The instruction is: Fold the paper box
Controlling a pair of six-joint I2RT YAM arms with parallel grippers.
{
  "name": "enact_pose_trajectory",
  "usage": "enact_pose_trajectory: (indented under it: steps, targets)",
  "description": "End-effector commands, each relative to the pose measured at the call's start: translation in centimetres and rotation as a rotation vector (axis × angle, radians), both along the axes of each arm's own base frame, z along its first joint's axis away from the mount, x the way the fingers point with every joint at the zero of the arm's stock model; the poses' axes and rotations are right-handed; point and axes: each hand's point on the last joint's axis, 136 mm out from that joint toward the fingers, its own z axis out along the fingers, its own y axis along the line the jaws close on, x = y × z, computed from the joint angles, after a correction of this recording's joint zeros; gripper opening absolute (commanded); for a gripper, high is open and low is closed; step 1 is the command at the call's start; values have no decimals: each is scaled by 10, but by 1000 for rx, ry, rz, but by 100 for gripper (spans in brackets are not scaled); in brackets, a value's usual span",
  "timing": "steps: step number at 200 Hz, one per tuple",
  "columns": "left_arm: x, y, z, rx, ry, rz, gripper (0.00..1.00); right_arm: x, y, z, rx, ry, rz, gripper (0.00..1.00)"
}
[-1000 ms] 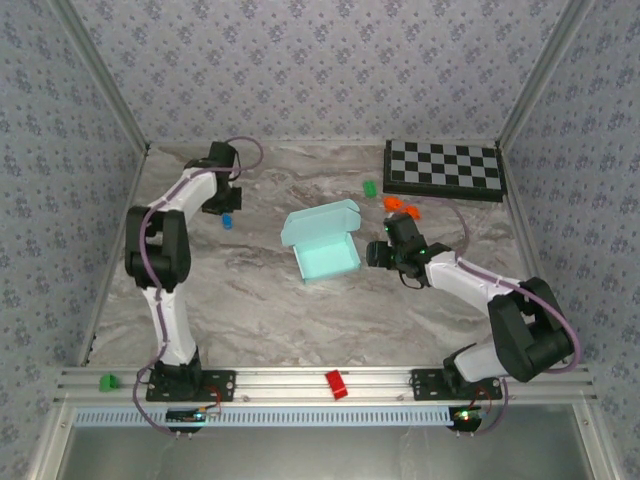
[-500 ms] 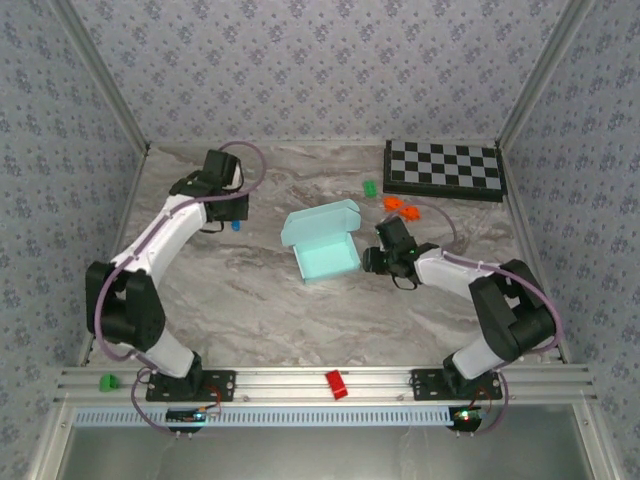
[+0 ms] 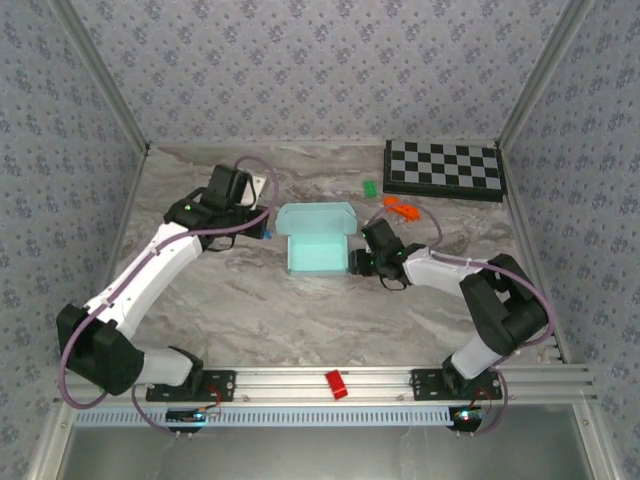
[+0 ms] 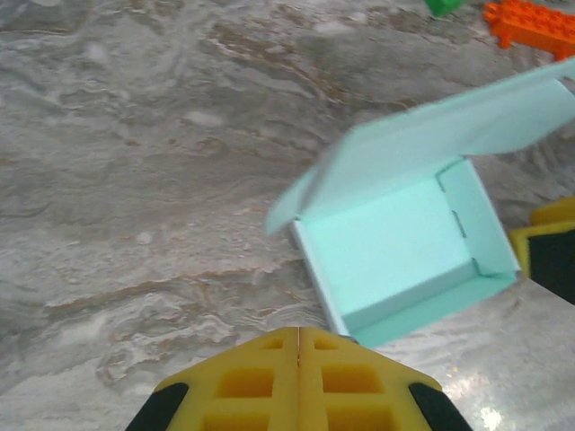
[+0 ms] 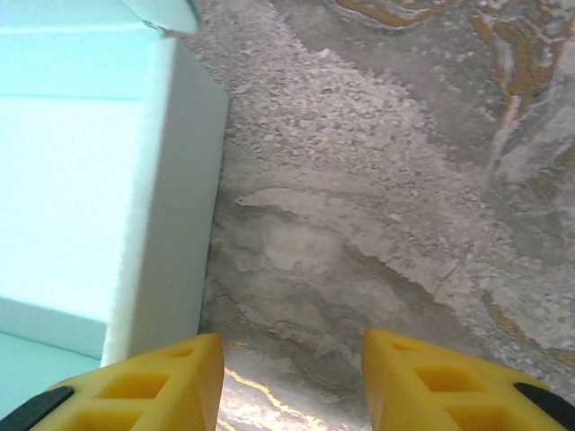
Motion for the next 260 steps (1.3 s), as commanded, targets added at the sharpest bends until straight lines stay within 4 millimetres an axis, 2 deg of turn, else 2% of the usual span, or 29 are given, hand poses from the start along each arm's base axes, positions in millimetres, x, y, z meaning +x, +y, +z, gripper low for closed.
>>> enact_pose_trajectory:
  steps: [1, 58, 130, 182, 208, 260]
  targets:
    - [-11, -24, 7, -55, -20, -80, 0, 6, 9, 5, 22, -12, -1, 46]
    - [-20, -77, -14, -121, 21, -160, 0, 8, 0, 14, 0, -51, -39, 46]
    - [3, -130, -55, -143, 47, -175, 0, 4, -19, 21, -14, -73, -76, 46]
    - [11, -147, -91, -129, 96, -175, 0, 2, -29, 23, -19, -80, -96, 46]
    - [11, -154, -100, -140, 107, -188, 0, 3, -31, 21, -19, -80, -100, 46]
    - [16, -152, -124, -118, 135, -151, 0, 4, -31, 22, -13, -82, -102, 46]
